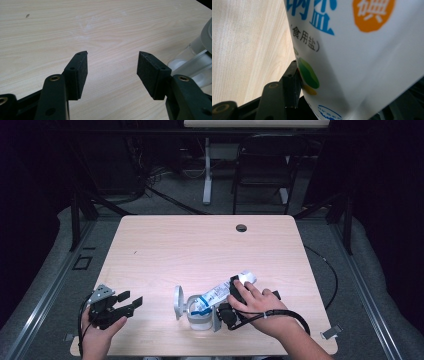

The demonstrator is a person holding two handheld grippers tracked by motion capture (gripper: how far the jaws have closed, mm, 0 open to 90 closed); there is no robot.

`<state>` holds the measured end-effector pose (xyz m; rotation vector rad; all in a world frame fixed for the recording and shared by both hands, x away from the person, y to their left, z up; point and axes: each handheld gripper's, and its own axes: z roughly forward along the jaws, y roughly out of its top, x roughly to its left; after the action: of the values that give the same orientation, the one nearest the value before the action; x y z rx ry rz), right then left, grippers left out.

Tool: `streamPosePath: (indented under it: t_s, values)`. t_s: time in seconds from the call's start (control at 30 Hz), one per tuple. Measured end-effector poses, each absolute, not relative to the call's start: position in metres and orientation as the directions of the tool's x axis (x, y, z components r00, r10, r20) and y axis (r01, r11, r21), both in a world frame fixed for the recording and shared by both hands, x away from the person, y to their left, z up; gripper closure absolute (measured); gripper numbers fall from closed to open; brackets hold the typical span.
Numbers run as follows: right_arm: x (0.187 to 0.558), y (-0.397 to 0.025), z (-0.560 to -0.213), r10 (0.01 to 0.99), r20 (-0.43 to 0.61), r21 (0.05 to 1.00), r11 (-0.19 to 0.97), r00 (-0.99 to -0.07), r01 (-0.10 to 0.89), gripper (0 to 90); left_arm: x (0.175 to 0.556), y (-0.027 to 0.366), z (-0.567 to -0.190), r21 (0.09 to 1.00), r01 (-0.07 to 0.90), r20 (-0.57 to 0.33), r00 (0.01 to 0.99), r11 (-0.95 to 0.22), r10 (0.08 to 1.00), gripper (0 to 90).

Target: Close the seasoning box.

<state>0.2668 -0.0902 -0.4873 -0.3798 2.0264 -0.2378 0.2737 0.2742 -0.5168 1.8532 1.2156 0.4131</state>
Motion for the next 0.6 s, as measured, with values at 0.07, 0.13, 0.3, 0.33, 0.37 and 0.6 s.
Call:
streamPosePath:
  t_s: [0.07,0.13,0.3,0.33,0.37,0.6]
  values:
    - [0.2668,-0.0901,-0.4870,-0.368,-0.822,-0.330,0.930,-0.434,-0.165,43.8,0.2737,0.2743,-0.5168,0.798,0.582,-0.173,0.470,-0.157,0.865,42.5]
    - [0.2668,-0.0902,-0.4868,-0.368,-0.822,-0.329,0.930,-0.435,-0.165,43.8,0.2736,0.2743,-0.5168,0.798,0.583,-0.175,0.469,-0.154,0.866,42.5]
    - [0.2666,-0.0904,-0.4866,-0.369,-0.822,-0.328,0.930,-0.434,-0.168,43.9,0.2738,0.2743,-0.5169,0.798,0.581,-0.172,0.471,-0.157,0.865,42.5]
    - [0.2667,-0.0903,-0.4864,-0.369,-0.822,-0.329,0.929,-0.434,-0.168,43.9,0.2738,0.2742,-0.5168,0.798,0.581,-0.172,0.472,-0.158,0.865,42.5]
    - [0.2667,-0.0903,-0.4864,-0.371,-0.821,-0.330,0.929,-0.433,-0.169,44.0,0.2738,0.2741,-0.5168,0.798,0.581,-0.172,0.472,-0.158,0.865,42.5]
    - [0.2669,-0.0900,-0.4861,-0.373,-0.819,-0.333,0.928,-0.436,-0.169,44.1,0.2738,0.2742,-0.5168,0.798,0.582,-0.172,0.471,-0.158,0.865,42.5]
